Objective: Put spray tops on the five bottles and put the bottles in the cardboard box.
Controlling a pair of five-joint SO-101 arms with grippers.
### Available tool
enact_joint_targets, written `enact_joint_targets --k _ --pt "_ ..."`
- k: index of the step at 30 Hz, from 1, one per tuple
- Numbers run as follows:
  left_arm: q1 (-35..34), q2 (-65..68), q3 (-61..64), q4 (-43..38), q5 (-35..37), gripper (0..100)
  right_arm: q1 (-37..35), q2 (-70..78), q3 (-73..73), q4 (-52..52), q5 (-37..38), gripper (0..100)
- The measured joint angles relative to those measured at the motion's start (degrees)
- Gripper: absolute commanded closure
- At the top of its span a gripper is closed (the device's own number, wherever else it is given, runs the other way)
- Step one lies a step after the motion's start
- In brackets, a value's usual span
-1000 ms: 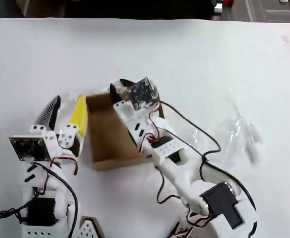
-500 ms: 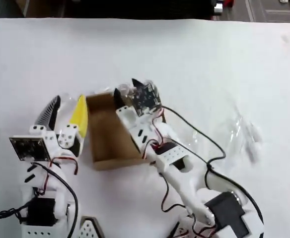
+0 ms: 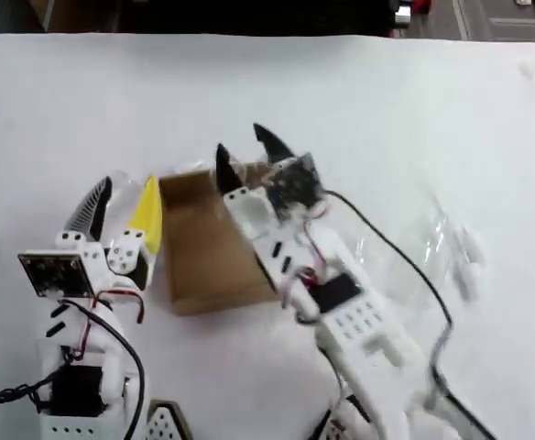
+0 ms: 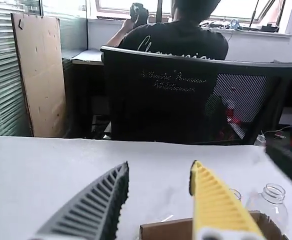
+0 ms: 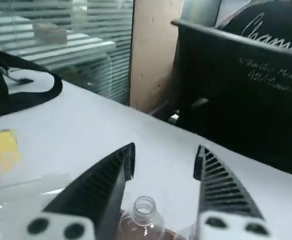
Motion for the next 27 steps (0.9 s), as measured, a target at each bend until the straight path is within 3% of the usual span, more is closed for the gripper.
enact_joint_targets --k 9,12,17,23,27 --pt "0.0 0.09 1.93 -2.9 0.0 81 11.69 -32.7 0.09 37.01 -0.26 83.2" --pt "0.0 0.09 1.93 -2.9 0.0 81 17.93 -38.77 3.08 45.71 -5.1 83.2" --pt "-0.79 0.09 -2.81 2.46 -1.05 81 26.46 -46.33 14.51 47.47 -12.4 83.2" --pt "-3.96 0.62 -19.69 19.52 -14.07 82 27.78 -54.95 27.96 42.81 -9.93 83.2" --pt "-10.55 10.64 -32.88 29.01 -20.48 82 26.2 -58.73 31.3 41.76 -7.38 83.2"
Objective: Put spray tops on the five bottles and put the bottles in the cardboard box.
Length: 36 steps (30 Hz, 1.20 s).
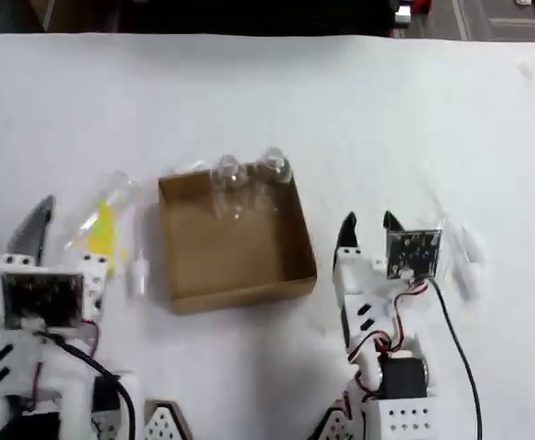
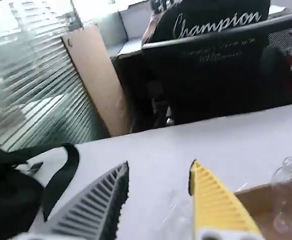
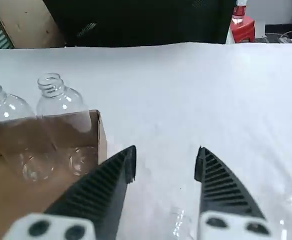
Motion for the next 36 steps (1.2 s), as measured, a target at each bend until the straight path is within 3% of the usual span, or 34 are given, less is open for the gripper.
enact_joint_targets --k 7,12,15,23,27,32,36 --pt "-4.57 31.12 -26.99 20.22 -8.53 82 -0.26 -0.26 0.18 -0.18 1.23 83.2" --pt "-5.89 49.67 -32.35 29.89 -17.41 81 -0.35 -0.26 0.18 -0.18 1.23 83.2" --pt "-9.05 52.4 -31.3 29.01 -23.47 81 -0.35 -0.26 0.18 -0.18 1.23 83.2" --pt "-20.22 59.08 -16.09 17.05 -42.55 81 -0.35 -0.26 0.18 -0.18 1.23 83.2" --pt "-23.12 65.14 -12.22 10.2 -43.96 81 -1.32 -0.26 2.11 -2.11 1.41 83.2" --pt "-23.3 74.9 -12.04 1.58 -43.96 81 -3.16 -0.26 3.43 -5.54 7.03 83.2" --pt "-23.3 82.99 -13.63 -1.49 -43.96 81 -3.96 -0.26 3.6 -5.54 8.0 83.2"
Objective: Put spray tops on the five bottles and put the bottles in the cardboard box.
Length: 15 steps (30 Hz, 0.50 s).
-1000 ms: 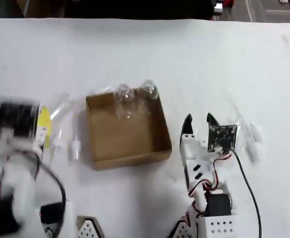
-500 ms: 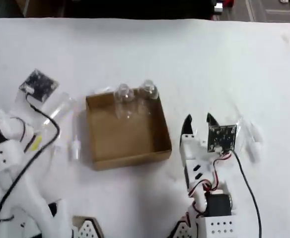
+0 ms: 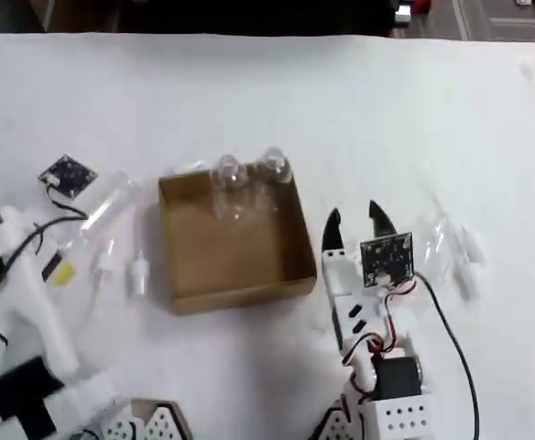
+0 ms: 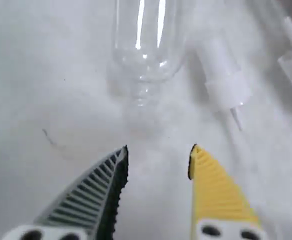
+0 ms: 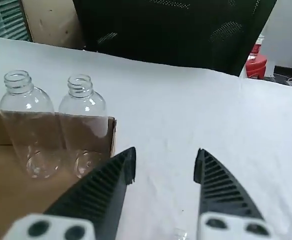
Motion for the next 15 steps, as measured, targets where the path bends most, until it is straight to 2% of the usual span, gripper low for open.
enact_joint_targets --k 9,15 --pt "1.32 16.0 -10.64 -0.62 -0.53 81 0.0 0.0 0.0 0.0 0.0 83.2" --pt "3.08 18.46 -15.12 -0.62 -0.53 81 -1.67 0.0 0.0 0.0 0.26 83.2"
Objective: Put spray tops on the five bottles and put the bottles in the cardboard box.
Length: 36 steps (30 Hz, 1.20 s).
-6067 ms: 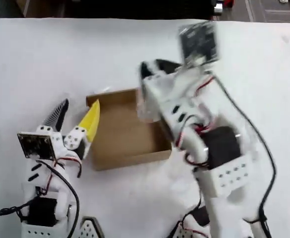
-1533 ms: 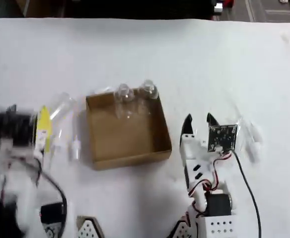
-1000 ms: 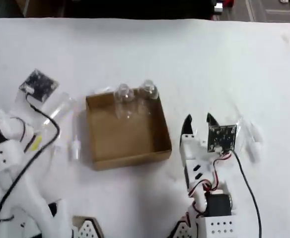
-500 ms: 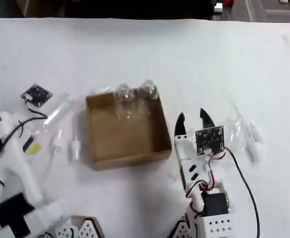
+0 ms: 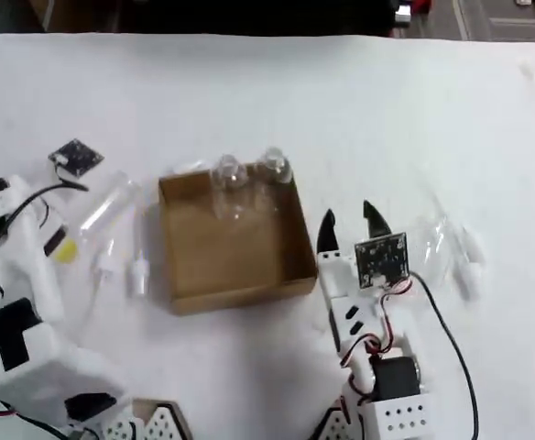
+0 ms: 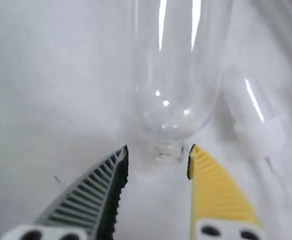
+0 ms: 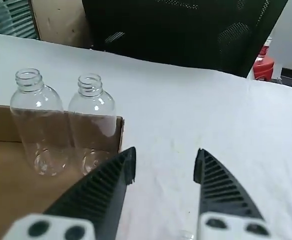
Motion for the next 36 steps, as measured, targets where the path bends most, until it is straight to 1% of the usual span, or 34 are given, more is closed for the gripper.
enact_joint_targets --k 8,15,22,24,28,29,32,36 --pt "2.37 0.0 -1.23 -0.18 0.0 81 0.0 0.0 0.0 0.0 0.26 83.2" --pt "2.37 0.18 -1.23 -0.18 0.0 81 0.0 0.0 0.0 0.0 0.26 83.2" --pt "2.55 7.3 -1.41 -0.18 0.0 82 0.0 0.0 0.0 0.0 0.26 83.2" --pt "2.55 7.65 -1.76 -0.18 0.0 86 0.0 0.0 0.0 0.0 0.26 83.2" --pt "2.9 7.74 -1.67 0.0 0.09 97 0.0 0.0 0.0 0.0 0.26 83.2" --pt "2.9 7.74 -1.58 0.18 0.09 98 0.0 0.0 0.0 0.0 0.26 83.2" --pt "3.6 7.82 -1.49 0.44 0.09 95 0.0 0.0 0.0 0.0 0.26 83.2" --pt "3.6 8.09 -2.64 1.85 0.09 97 0.0 0.0 0.0 0.0 0.26 83.2"
